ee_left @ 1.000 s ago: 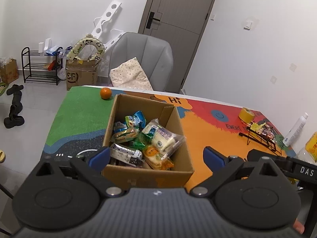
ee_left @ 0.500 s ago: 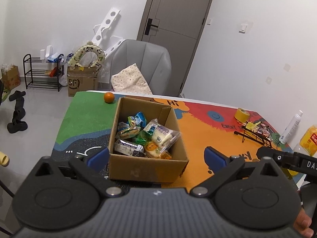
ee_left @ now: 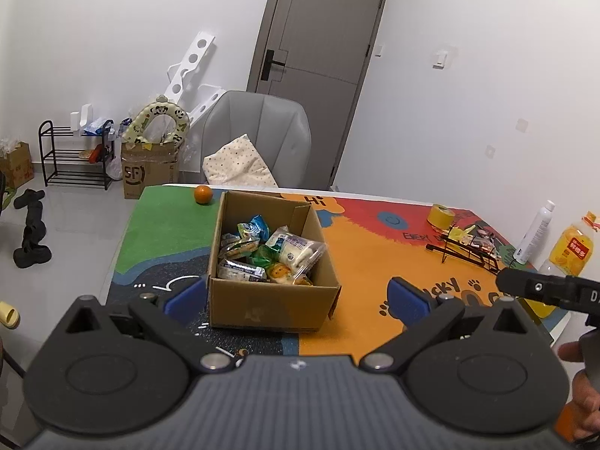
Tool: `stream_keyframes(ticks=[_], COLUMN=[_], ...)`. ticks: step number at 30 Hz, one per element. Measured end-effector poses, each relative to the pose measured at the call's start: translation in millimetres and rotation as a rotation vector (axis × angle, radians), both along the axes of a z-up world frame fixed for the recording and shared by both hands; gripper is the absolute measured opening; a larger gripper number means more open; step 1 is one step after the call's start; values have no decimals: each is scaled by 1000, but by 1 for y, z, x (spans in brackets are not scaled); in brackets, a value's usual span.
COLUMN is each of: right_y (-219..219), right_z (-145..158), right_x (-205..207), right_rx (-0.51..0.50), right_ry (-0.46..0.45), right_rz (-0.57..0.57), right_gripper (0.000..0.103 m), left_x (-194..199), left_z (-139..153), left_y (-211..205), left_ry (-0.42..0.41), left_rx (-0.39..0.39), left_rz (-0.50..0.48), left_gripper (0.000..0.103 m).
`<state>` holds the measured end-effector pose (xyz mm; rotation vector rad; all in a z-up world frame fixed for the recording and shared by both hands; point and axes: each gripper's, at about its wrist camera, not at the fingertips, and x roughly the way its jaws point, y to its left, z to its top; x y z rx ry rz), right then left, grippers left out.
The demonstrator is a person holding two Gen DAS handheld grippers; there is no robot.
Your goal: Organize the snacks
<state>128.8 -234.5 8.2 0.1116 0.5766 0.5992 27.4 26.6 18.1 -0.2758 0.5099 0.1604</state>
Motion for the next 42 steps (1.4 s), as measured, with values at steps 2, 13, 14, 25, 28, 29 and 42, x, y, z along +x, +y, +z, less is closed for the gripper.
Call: stream_keyframes(ticks=[2,13,14,25,28,29,42], right_y=[-2,-11,-11,-14,-16,-16,-16], right_z=[3,15,16,19,20,21,26], right_x=[-6,-21,-22,-27,-27,-27,-30], right_rx=[-12,-27,-27,-27,-26,-26,-50], right_ry=[-15,-48,-49,-61,-64,-65,-66], right_rz=[0,-14,-14,-6,-8,-9,-8], right_gripper=[103,103,103,103,103,103,103], left_x=[-6,-21,-21,-28,-26,-26,-28], left_z=[2,11,12,21,23,23,27], left_y=[0,0,1,2,1,1,-3], left_ry=[-5,-26,-28,-42,-41,-41,-27], left_rx=[3,5,4,16,20,20,36], left_rz=[-5,-15,-13,-17,-20,-21,-38], left_gripper=[102,103,103,103,103,103,103])
